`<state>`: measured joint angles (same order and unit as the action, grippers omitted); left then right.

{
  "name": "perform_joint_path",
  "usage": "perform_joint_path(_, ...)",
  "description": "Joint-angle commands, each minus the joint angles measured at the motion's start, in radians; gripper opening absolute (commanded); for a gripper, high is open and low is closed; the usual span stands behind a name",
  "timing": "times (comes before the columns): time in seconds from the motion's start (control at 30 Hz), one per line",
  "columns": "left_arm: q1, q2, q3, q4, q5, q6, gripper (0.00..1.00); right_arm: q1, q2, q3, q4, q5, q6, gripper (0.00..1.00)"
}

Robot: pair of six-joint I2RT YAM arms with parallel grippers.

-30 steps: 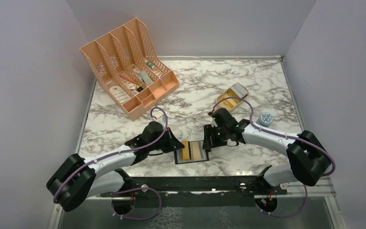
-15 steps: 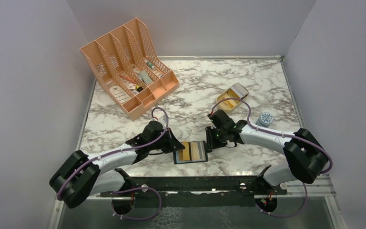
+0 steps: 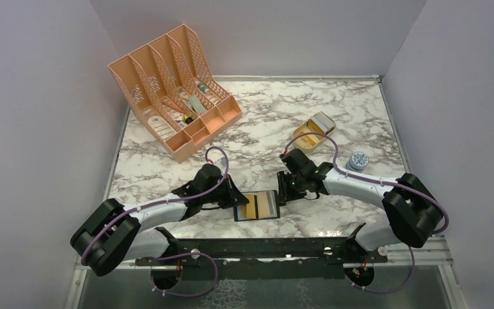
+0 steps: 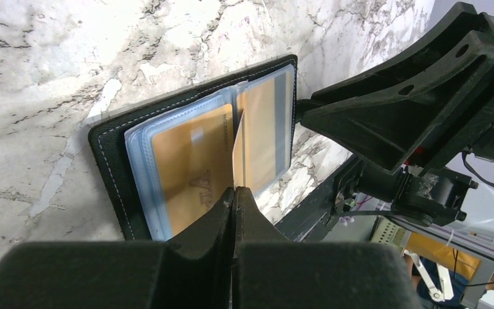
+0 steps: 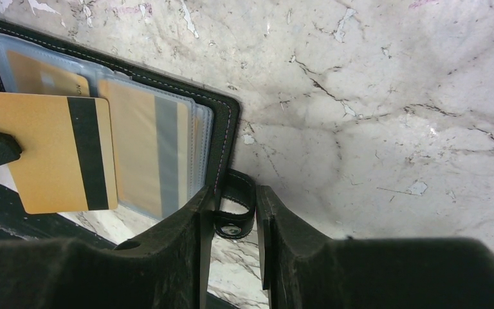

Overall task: Put the credit cards into the card holder
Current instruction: Insert the credit card into the card holder.

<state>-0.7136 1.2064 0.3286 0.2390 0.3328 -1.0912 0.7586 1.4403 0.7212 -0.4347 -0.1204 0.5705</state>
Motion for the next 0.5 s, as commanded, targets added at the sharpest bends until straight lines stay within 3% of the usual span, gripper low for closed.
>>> perform_joint_path(0.0, 0.005, 0.019, -0.015, 0.023, 0.017, -0.017, 0.0, 0.01, 0.001, -0.003, 0.009, 0.021, 0.006, 0.29)
perform_joint_path(0.47, 0.005, 0.068, -0.013, 0.038, -0.006, -0.04, 0.0, 0.019, 0.004, -0.005, 0.015, 0.02, 0.009, 0.28)
